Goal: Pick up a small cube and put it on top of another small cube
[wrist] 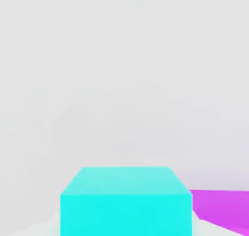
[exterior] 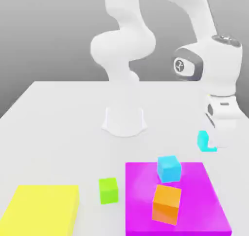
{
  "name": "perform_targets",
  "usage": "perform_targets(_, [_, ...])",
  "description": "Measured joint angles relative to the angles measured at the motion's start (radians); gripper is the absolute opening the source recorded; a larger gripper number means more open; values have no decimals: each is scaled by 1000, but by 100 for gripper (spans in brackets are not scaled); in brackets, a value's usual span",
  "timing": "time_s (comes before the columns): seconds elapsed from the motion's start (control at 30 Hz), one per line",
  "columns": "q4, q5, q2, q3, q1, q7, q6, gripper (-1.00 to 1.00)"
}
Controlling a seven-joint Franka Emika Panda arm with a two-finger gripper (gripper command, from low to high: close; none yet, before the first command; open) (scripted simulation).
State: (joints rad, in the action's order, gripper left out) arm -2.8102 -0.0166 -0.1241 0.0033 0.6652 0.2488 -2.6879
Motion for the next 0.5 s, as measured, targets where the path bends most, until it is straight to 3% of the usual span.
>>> perform_targets(0.5, [74, 98, -137, -210, -73, 668, 209, -100])
